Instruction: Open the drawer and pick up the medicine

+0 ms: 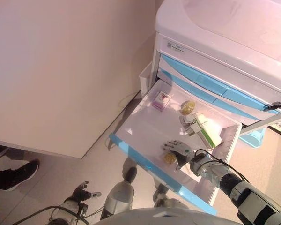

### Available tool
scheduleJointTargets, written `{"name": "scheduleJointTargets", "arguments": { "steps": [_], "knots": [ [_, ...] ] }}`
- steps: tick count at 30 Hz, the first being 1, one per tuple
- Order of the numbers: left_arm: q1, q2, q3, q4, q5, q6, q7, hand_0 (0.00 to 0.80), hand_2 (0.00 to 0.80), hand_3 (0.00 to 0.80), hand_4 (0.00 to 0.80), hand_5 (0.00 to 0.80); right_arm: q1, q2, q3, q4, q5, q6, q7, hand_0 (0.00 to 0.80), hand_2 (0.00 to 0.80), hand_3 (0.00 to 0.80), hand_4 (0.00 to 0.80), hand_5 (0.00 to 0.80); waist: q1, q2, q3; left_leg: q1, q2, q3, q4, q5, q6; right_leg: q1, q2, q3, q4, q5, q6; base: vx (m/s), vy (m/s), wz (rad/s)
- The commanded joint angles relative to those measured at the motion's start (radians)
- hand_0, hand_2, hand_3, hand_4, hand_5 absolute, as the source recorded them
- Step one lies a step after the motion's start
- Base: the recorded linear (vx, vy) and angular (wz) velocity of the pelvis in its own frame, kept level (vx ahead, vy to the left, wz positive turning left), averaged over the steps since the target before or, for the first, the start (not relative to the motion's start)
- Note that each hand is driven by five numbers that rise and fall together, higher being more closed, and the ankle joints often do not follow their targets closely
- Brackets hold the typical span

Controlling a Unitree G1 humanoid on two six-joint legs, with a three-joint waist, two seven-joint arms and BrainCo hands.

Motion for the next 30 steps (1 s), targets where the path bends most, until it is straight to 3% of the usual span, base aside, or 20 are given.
{"name": "scheduleJointTargets", "arguments": {
  "steps": [1, 2, 3, 5, 6, 26, 28, 30],
  "knots": [
    [-0.023, -0.006, -0.061, 0.035, 0.029, -0.017, 0.005, 0.0, 0.0, 0.0, 0.0, 0.0, -0.066, 0.006, 0.054, 0.02, -0.035, 0.024, -0.03, 0.0, 0.0, 0.0, 0.0, 0.0, 0.019, 0.013, -0.008, -0.03, -0.054, 0.012, -0.038, -0.015, 0.017, 0.084, 0.009, 0.003, 0.084, -0.164, 0.054, 0.0, 0.0, 0.0],
    [-0.023, -0.006, -0.063, 0.035, 0.028, -0.019, 0.005, 0.0, 0.0, 0.0, 0.0, 0.0, -0.066, 0.009, 0.055, 0.028, -0.044, 0.028, -0.034, 0.0, 0.0, 0.0, 0.0, 0.0, 0.021, 0.015, -0.008, -0.031, -0.055, 0.011, -0.038, -0.014, 0.018, 0.084, 0.009, 0.002, 0.084, -0.164, 0.053, 0.0, 0.0, 0.0],
    [-0.023, -0.006, -0.064, 0.035, 0.028, -0.019, 0.004, 0.0, 0.0, 0.0, 0.0, 0.0, -0.069, 0.011, 0.058, 0.035, -0.049, 0.031, -0.033, 0.285, 0.285, 0.285, 0.285, 0.285, 0.022, 0.016, -0.007, -0.032, -0.055, 0.01, -0.038, -0.013, 0.017, 0.083, 0.009, 0.001, 0.084, -0.164, 0.053, 0.0, 0.0, 0.0],
    [-0.027, -0.006, -0.068, 0.03, 0.03, -0.016, 0.004, 0.0, 0.0, 0.0, 0.0, 0.0, -0.079, 0.015, 0.063, 0.049, -0.061, 0.039, -0.038, 0.753, 0.753, 0.753, 0.753, 0.753, 0.026, 0.018, -0.004, -0.035, -0.057, 0.007, -0.038, -0.01, 0.017, 0.082, 0.008, -0.002, 0.084, -0.164, 0.053, -0.001, -0.003, 0.02],
    [-0.028, -0.006, -0.07, 0.029, 0.026, -0.016, 0.004, 0.0, 0.0, 0.0, 0.0, 0.0, -0.081, 0.017, 0.063, 0.056, -0.07, 0.037, -0.04, 0.8, 0.8, 0.8, 0.8, 0.8, 0.027, 0.019, -0.003, -0.036, -0.057, 0.006, -0.039, -0.009, 0.017, 0.081, 0.008, -0.002, 0.084, -0.163, 0.053, -0.005, -0.008, 0.04],
    [-0.025, 0.001, -0.078, 0.033, 0.03, -0.025, 0.001, 0.0, 0.0, 0.0, 0.0, 0.0, -0.101, -0.035, 0.042, 0.062, -0.081, 0.017, -0.126, 0.8, 0.8, 0.8, 0.8, 0.8, 0.017, 0.007, -0.013, -0.023, -0.057, 0.014, -0.043, -0.013, 0.024, 0.087, 0.01, 0.01, 0.078, -0.155, 0.057, 0.0, 0.0, 0.0],
    [-0.017, 0.008, -0.064, 0.027, 0.036, -0.017, -0.003, 0.0, 0.0, 0.0, 0.0, 0.0, -0.103, -0.06, 0.03, -0.011, -0.036, 0.024, -0.035, 0.8, 0.8, 0.8, 0.8, 0.8, 0.007, -0.002, -0.017, -0.016, -0.052, 0.023, -0.046, -0.014, 0.023, 0.093, 0.013, 0.016, 0.072, -0.15, 0.059, 0.0, 0.0, 0.0],
    [-0.011, 0.017, -0.042, 0.022, 0.044, -0.002, -0.006, 0.0, 0.0, 0.0, 0.0, 0.0, -0.098, -0.1, 0.026, -0.126, 0.021, 0.045, 0.136, 0.8, 0.8, 0.8, 0.8, 0.8, -0.009, -0.018, -0.02, -0.009, -0.047, 0.04, -0.047, -0.018, 0.023, 0.095, 0.016, 0.032, 0.066, -0.145, 0.061, 0.016, -0.008, -0.06]
  ]
}}
